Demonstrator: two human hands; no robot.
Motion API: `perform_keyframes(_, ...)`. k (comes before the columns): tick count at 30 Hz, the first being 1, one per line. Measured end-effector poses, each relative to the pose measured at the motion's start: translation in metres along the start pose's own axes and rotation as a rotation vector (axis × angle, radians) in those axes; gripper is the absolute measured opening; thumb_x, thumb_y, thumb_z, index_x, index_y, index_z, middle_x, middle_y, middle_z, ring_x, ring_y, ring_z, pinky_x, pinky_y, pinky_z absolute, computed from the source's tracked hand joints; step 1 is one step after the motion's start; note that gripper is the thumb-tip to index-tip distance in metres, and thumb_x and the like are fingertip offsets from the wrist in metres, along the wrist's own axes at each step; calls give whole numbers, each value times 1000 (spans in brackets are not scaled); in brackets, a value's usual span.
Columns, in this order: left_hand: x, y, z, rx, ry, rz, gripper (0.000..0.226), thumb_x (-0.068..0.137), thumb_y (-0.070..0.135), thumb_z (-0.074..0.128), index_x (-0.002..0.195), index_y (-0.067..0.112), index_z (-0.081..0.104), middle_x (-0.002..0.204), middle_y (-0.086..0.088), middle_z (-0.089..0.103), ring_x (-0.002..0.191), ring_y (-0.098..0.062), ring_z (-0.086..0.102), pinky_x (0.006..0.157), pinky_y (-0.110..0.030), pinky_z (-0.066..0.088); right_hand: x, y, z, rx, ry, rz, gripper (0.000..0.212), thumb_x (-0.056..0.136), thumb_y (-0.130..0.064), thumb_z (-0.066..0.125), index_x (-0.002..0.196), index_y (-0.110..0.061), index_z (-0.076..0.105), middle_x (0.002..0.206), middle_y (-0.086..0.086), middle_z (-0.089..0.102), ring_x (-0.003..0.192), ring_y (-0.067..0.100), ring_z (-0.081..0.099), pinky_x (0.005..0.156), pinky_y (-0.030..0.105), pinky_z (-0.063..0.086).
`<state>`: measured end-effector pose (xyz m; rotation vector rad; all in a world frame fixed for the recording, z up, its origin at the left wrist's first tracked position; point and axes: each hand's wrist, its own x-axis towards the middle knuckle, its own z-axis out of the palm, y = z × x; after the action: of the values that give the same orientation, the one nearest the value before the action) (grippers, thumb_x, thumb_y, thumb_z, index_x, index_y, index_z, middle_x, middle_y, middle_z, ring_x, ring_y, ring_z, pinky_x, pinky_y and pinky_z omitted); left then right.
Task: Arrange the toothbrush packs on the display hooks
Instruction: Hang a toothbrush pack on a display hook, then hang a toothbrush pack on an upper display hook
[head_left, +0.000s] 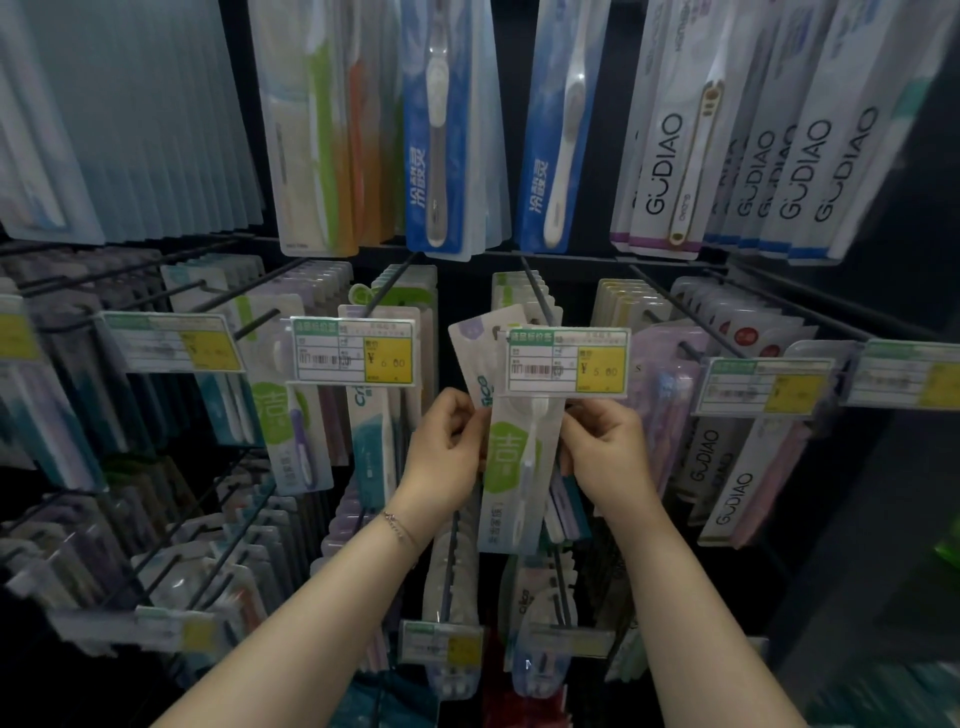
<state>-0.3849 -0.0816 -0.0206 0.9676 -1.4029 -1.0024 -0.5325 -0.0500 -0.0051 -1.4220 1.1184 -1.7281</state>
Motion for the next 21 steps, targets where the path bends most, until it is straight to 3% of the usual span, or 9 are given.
perform_keyframes(2,-5,-5,-3,46,25,17,17,97,22,52,85,11,50,87,-15,69,86,-36,67,75,-59,55,-2,3,0,-27,-20,21,24,93,0,57,90,-19,71,75,-3,75,51,10,64,43,20,47)
perform_keyframes(4,-11,-10,-8,115,58,86,15,97,22,53,85,13,50,82,-10,68,81,-29,68,74,-55,56,-8,6,0,-35,-20,26,27,94,1,54,93,-21,71,76,-4,75,48,12,62,43,18,45)
perform_keyframes(8,-26,-17,-21,312,116,309,12,97,14,52,85,14,49,73,-8,61,65,-22,63,60,-48,56,-25,12,-5,-88,56,-12,21,95,-3,54,98,-19,67,82,1,72,51,14,61,49,16,45)
perform_keyframes(11,-38,-20,-29,435,169,364,14,97,12,52,83,12,48,61,-1,51,51,-9,48,50,-30,47,-36,17,-10,-161,184,-23,15,95,-6,56,101,-15,66,82,3,69,50,11,59,50,18,48)
perform_keyframes(14,-50,-20,-37,464,195,319,15,97,15,51,84,11,47,60,-1,48,49,-7,40,48,-15,32,-48,16,-10,-209,257,-109,12,93,-8,57,98,-18,63,83,-2,65,54,13,60,52,24,50)
perform_keyframes(17,-60,-17,-45,426,225,281,13,99,17,49,86,14,48,63,2,49,49,-4,41,48,-14,33,-60,12,-3,-242,157,-262,13,92,-5,58,95,-18,62,80,-5,63,61,13,60,55,26,51)
perform_keyframes(21,-72,-13,-56,390,232,293,11,99,17,48,89,13,48,65,-1,52,49,-3,42,47,-12,32,-67,8,19,-281,-53,-275,22,92,-10,61,99,-32,61,83,-16,62,64,13,62,56,31,54)
